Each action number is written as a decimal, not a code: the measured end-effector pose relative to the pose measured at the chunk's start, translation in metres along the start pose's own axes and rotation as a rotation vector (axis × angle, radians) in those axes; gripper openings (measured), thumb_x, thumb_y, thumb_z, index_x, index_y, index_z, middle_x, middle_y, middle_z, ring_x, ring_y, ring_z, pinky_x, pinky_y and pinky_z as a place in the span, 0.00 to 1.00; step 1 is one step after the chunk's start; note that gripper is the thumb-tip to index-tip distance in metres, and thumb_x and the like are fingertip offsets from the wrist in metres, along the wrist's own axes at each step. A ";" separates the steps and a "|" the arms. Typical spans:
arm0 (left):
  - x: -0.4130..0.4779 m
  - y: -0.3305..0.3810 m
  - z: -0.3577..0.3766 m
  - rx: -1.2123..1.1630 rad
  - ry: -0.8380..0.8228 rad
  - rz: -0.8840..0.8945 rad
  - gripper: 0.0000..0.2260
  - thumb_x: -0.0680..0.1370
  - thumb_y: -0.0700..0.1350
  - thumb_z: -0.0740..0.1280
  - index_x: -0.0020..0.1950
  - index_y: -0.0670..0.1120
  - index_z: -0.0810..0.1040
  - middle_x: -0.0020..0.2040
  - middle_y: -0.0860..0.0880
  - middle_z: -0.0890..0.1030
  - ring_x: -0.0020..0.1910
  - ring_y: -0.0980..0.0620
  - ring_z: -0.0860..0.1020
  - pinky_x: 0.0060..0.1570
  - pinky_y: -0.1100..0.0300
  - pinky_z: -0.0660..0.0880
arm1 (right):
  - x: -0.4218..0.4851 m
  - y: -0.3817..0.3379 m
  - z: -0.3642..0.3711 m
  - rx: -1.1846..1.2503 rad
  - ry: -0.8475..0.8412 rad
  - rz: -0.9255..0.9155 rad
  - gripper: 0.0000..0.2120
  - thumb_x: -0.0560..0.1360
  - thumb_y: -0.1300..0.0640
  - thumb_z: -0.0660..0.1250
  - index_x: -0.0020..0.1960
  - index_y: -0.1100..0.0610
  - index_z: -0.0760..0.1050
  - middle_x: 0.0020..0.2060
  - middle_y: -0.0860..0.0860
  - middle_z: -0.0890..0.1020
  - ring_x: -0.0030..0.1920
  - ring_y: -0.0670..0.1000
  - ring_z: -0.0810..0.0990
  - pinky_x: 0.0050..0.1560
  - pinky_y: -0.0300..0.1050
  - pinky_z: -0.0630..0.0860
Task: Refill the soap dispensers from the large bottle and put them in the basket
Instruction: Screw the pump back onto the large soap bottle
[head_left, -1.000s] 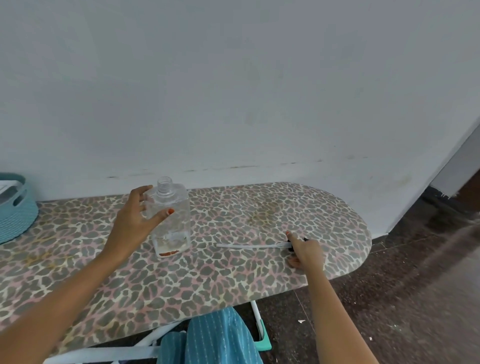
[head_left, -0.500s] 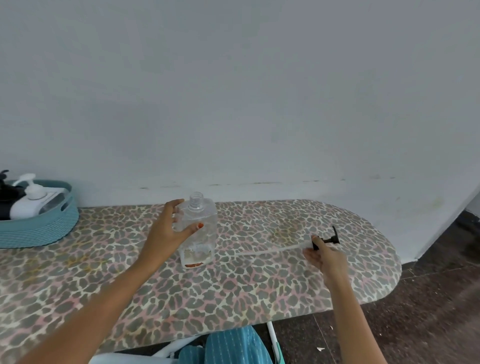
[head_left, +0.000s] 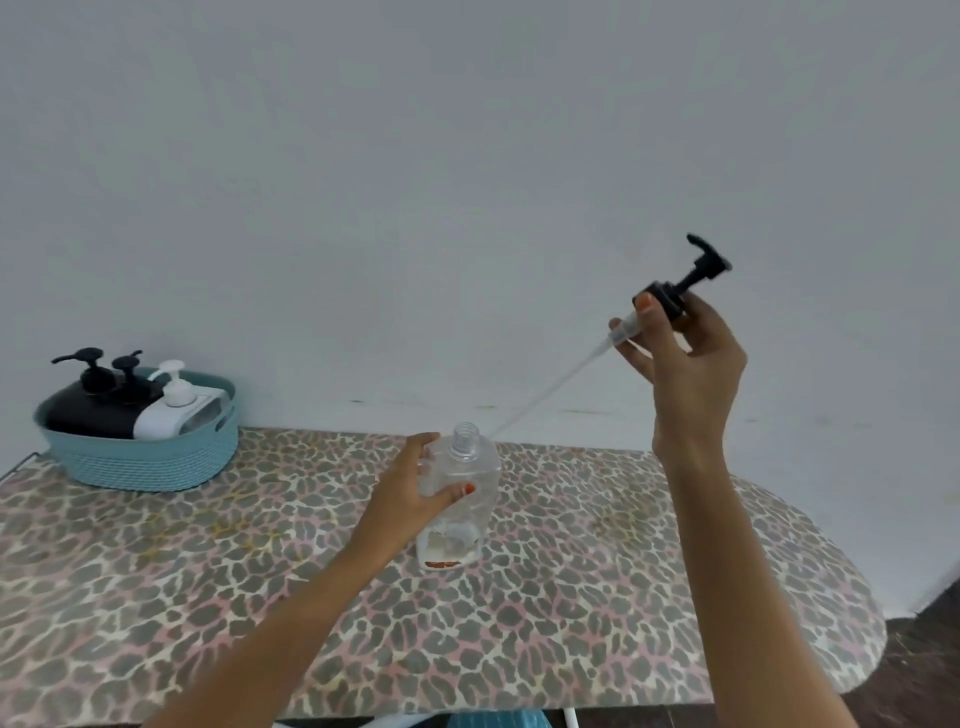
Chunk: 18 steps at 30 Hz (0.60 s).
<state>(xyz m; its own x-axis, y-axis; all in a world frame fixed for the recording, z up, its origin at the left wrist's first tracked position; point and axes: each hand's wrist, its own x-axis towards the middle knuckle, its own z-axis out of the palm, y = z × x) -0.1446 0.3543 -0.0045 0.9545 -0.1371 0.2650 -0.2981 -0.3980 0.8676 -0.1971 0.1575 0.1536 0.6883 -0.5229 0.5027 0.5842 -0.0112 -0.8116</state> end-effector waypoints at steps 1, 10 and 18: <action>0.001 -0.001 0.000 -0.003 0.000 0.001 0.28 0.69 0.50 0.73 0.64 0.51 0.65 0.56 0.56 0.71 0.56 0.56 0.71 0.52 0.61 0.68 | 0.002 -0.006 0.008 0.011 -0.020 -0.015 0.10 0.73 0.60 0.69 0.53 0.62 0.77 0.40 0.53 0.80 0.41 0.54 0.84 0.43 0.43 0.81; 0.000 -0.003 -0.001 0.007 0.009 0.039 0.27 0.69 0.52 0.73 0.64 0.51 0.65 0.56 0.58 0.71 0.55 0.59 0.70 0.45 0.73 0.66 | 0.015 -0.011 0.048 -0.055 -0.156 -0.063 0.12 0.72 0.60 0.70 0.54 0.62 0.77 0.37 0.52 0.81 0.37 0.53 0.84 0.41 0.43 0.80; 0.003 -0.009 -0.001 -0.005 -0.003 0.030 0.29 0.69 0.53 0.72 0.66 0.51 0.65 0.59 0.56 0.72 0.58 0.57 0.71 0.53 0.64 0.68 | 0.015 0.007 0.052 -0.146 -0.161 -0.077 0.15 0.72 0.58 0.70 0.56 0.62 0.76 0.39 0.52 0.82 0.37 0.52 0.84 0.45 0.48 0.82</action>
<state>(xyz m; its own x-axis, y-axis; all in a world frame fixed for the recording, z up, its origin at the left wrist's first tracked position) -0.1392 0.3581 -0.0116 0.9452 -0.1512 0.2895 -0.3261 -0.3891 0.8615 -0.1599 0.1940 0.1710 0.7103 -0.3733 0.5967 0.5777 -0.1752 -0.7972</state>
